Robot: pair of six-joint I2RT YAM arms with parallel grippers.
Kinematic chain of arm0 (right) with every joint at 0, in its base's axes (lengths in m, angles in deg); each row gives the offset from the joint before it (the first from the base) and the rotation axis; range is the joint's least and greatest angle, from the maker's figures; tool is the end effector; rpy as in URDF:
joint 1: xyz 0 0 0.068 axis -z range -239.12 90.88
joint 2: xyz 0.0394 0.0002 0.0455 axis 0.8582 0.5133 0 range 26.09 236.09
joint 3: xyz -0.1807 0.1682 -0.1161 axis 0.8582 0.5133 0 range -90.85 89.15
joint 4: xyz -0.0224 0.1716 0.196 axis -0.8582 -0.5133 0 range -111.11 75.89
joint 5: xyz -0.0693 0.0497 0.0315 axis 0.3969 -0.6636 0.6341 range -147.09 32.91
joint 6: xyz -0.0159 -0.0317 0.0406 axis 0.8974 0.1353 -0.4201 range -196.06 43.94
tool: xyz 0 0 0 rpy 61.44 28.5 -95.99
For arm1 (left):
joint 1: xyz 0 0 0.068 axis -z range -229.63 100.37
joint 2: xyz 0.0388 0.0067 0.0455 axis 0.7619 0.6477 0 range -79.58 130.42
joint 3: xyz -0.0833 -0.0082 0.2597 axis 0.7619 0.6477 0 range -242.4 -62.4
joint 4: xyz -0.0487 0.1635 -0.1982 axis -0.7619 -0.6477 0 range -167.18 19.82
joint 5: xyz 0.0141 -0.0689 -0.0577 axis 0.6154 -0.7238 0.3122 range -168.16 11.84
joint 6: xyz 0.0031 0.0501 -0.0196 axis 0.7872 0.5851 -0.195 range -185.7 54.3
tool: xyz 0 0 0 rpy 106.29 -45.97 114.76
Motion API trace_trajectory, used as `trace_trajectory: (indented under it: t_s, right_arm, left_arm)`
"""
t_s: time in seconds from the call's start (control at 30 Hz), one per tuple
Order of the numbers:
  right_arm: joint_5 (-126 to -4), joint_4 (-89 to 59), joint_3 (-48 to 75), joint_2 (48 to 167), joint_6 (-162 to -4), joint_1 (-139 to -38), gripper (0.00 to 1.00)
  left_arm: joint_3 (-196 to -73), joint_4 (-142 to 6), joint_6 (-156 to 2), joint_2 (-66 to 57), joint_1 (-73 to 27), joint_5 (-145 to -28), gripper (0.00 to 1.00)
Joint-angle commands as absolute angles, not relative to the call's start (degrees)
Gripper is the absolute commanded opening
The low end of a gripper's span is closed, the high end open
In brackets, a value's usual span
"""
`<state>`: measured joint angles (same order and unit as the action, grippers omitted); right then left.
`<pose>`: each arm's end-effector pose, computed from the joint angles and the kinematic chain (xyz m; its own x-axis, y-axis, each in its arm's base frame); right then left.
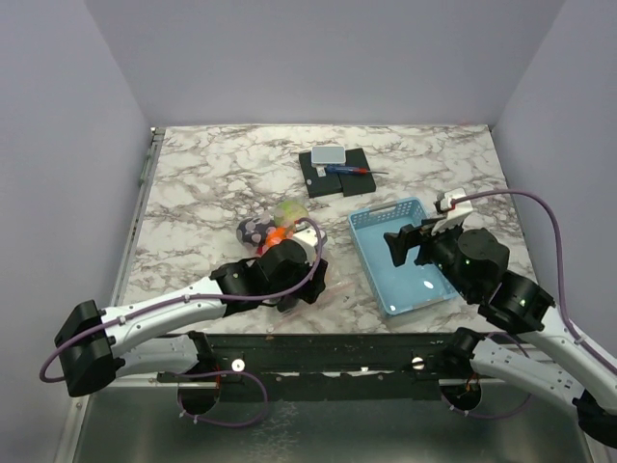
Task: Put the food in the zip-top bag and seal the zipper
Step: Place the zipper food storage bag at the center of the board, then reset both arms
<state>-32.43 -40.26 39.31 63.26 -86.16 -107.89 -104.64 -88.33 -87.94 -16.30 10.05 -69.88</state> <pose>0.1027 0.0947 0.3606 -0.2241 -0.0138 -0.9745 -0.3827 0.9208 0.0749 0.1237 -0.2014 0.2484 -0.5973 0.2795 -0.7517 0.6178 0.7580 -0.2092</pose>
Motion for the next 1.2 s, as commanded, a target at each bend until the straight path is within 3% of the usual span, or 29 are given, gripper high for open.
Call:
trace_trajectory:
  t_s: [0.0, 0.13, 0.17, 0.63, 0.87, 1.03, 1.17]
  right_arm:
    - [-31.53, -39.10, 40.71, 63.90, -88.27, -107.90, 1.00]
    - [-31.81, -38.67, 41.44, 64.91, -89.05, -107.90, 1.00]
    - [-31.72, -38.57, 41.58, 65.20, -89.33, -107.90, 1.00]
    - [-33.64, -37.76, 42.19, 73.14, -93.02, -107.90, 1.00]
    - [-36.04, -43.01, 34.14, 83.54, -91.50, -107.90, 1.00]
    - [-35.32, -44.24, 28.33, 89.46, -88.79, -106.78, 1.00]
    - [-42.67, -44.16, 25.48, 92.39, -88.55, -98.77, 1.00]
  left_arm:
    - [-104.57, -86.85, -91.45, -18.68, 10.90, -73.20, 0.68]
    - [-105.29, -86.86, -91.89, -19.65, 11.08, -73.80, 0.96]
    - [-105.55, -86.86, -91.89, -19.95, 10.95, -73.84, 0.99]
    - [-115.58, -94.22, -87.72, -16.32, 10.93, -66.99, 0.99]
    - [-124.30, -99.07, -83.51, -12.49, 9.73, -62.54, 0.99]
    - [-129.90, -101.77, -81.79, -10.66, 1.56, -66.03, 0.99]
    - [-132.11, -102.27, -80.11, -10.88, -6.54, -67.71, 0.99]
